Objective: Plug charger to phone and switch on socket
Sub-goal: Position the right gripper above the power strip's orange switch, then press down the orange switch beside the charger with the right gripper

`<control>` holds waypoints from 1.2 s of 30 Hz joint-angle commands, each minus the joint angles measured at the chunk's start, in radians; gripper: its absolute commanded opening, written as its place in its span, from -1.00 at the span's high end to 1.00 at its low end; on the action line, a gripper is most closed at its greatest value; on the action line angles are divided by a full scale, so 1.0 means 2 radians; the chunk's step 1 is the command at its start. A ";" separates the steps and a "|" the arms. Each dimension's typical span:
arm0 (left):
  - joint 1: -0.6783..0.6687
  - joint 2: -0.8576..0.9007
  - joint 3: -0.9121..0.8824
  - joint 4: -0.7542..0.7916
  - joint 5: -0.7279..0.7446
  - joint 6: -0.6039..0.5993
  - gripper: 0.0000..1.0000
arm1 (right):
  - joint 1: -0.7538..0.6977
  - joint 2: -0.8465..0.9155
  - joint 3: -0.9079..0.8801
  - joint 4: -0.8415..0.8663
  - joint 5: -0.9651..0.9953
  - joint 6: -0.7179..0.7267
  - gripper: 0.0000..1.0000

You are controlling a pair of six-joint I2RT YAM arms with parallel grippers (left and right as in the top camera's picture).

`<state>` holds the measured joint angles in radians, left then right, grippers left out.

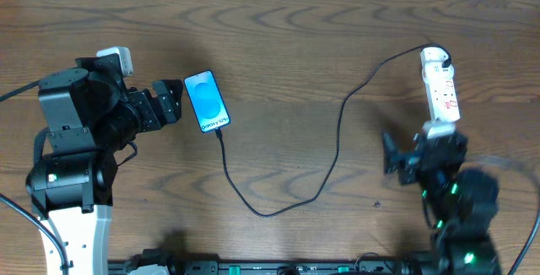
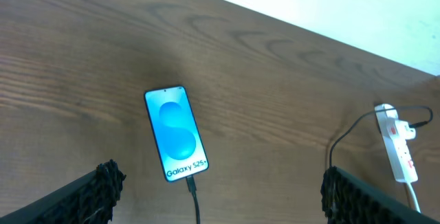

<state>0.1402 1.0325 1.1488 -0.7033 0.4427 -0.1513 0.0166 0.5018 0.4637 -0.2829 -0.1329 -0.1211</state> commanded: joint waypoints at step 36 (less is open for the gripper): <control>0.002 0.001 0.000 0.001 -0.002 0.010 -0.88 | -0.282 0.612 0.340 0.002 -0.128 0.076 0.98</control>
<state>0.1402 1.0325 1.1488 -0.7025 0.4419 -0.1513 -0.5426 1.6642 1.0882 -0.2852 -0.3702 0.0002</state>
